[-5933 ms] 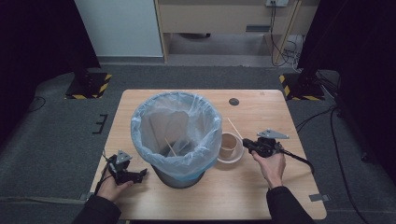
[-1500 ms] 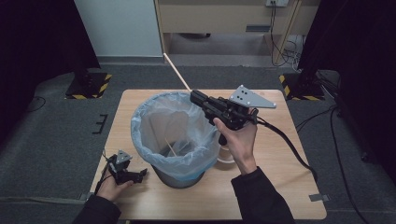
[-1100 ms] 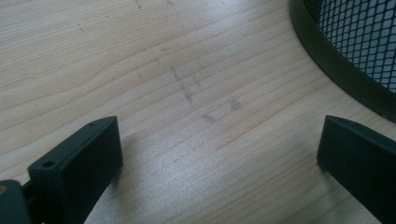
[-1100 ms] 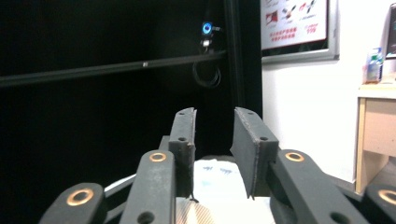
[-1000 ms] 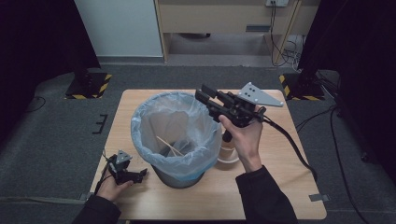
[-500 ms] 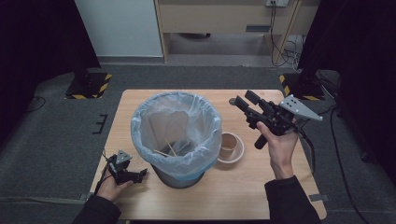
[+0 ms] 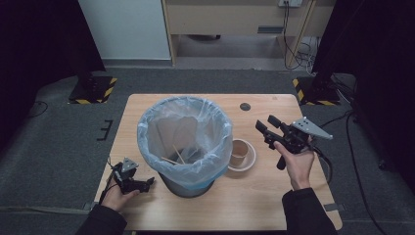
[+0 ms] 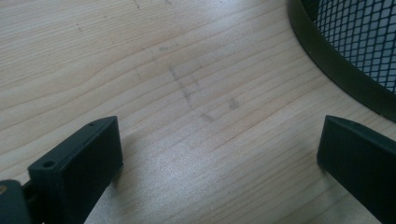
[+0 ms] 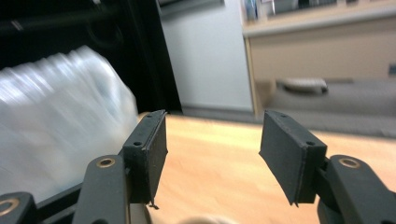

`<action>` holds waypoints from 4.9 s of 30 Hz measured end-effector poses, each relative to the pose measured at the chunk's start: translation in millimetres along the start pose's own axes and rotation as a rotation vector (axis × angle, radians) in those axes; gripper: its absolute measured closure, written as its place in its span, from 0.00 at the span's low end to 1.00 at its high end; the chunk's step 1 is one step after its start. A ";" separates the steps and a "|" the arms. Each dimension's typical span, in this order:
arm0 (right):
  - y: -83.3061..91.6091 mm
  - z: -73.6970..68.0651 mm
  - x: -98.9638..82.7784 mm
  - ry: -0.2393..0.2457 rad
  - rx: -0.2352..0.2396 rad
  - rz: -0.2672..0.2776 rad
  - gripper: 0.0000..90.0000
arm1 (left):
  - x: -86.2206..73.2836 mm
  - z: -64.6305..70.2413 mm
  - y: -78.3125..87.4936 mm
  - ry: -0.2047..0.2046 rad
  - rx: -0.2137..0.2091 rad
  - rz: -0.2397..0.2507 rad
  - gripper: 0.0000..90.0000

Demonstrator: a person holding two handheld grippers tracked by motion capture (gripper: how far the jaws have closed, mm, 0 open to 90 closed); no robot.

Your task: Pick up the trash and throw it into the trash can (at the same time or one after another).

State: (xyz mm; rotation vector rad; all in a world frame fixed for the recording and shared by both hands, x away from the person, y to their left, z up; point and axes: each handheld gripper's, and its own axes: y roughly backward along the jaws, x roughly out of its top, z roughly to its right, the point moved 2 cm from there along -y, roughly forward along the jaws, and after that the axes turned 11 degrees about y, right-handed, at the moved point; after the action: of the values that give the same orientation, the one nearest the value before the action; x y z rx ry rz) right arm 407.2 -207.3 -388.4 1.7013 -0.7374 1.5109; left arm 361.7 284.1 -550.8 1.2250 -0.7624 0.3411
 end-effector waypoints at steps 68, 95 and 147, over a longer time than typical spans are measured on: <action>-35.1 3.2 -77.2 -0.012 0.041 -0.336 0.96 | -0.1 0.0 0.0 -0.001 -0.002 0.000 0.00; 17.9 26.1 -1.3 -0.055 -0.027 0.005 0.96 | -0.1 0.0 0.1 -0.001 -0.002 0.000 0.00; 41.5 -50.3 91.5 0.036 0.199 0.319 0.96 | -0.1 0.0 0.0 -0.001 -0.002 0.000 0.00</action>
State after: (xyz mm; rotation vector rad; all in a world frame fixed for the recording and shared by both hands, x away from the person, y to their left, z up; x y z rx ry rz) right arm 358.2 -184.8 -289.7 1.7561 -0.8973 1.8832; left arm 361.6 284.1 -550.8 1.2238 -0.7635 0.3396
